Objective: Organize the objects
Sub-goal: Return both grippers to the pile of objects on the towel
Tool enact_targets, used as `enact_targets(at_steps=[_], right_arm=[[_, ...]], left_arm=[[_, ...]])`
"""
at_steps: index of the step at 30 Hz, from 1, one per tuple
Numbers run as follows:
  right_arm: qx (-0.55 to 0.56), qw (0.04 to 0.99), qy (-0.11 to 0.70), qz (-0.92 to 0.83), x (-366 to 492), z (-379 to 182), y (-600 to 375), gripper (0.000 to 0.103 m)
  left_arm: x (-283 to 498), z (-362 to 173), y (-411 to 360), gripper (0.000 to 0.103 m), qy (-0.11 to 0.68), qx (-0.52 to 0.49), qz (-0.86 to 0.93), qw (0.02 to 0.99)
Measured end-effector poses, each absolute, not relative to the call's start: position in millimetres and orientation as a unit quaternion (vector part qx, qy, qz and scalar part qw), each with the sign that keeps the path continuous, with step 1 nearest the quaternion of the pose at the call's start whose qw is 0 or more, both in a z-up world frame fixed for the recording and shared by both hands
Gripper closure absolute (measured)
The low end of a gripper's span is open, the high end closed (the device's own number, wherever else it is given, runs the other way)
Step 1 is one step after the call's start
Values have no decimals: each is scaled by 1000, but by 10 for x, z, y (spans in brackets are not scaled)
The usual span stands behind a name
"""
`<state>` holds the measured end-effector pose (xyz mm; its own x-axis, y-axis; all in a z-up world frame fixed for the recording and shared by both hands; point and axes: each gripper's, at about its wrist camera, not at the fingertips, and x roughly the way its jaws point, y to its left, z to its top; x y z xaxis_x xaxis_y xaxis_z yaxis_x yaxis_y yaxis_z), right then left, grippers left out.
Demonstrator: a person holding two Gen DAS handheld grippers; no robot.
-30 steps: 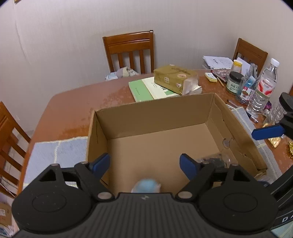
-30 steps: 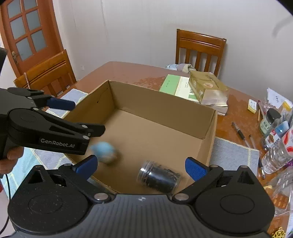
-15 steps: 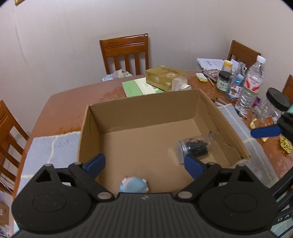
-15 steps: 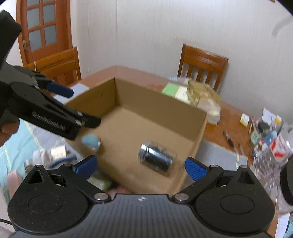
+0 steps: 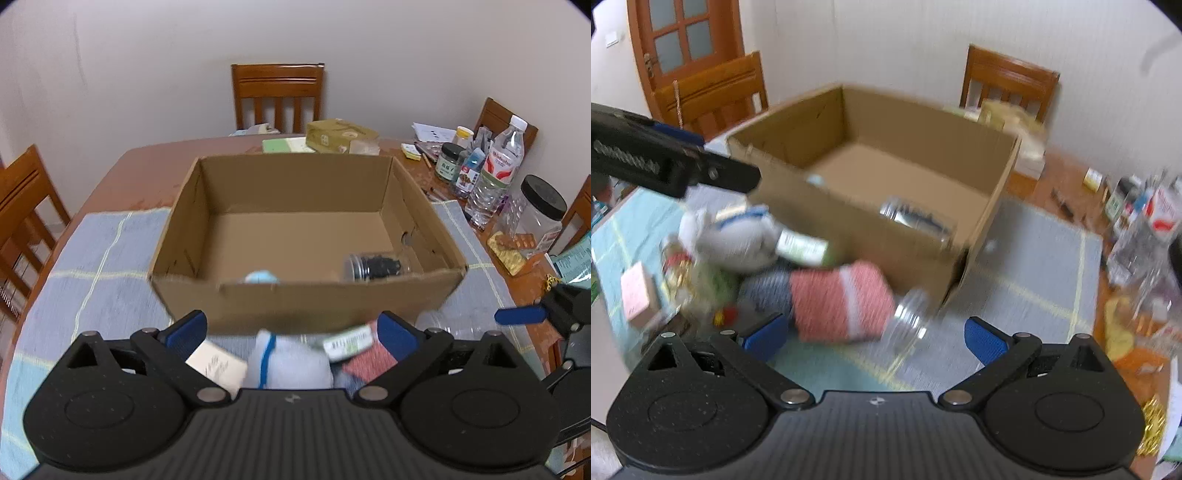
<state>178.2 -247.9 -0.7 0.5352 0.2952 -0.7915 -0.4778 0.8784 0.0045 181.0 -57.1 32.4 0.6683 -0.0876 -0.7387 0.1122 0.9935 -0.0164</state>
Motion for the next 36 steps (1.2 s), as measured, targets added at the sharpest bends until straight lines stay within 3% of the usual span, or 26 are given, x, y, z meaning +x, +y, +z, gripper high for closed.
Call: enact_targets(at_steps=[23,36], right_arm=[[-102,854,458,225,1279,-473,-2661,0],[-109,849,458,241,1097,-588,-2571,0]], left_arm=[[742,-146,-580,4,432,-42,67,898],[512,-271,-172,4,451,-28,62,890]])
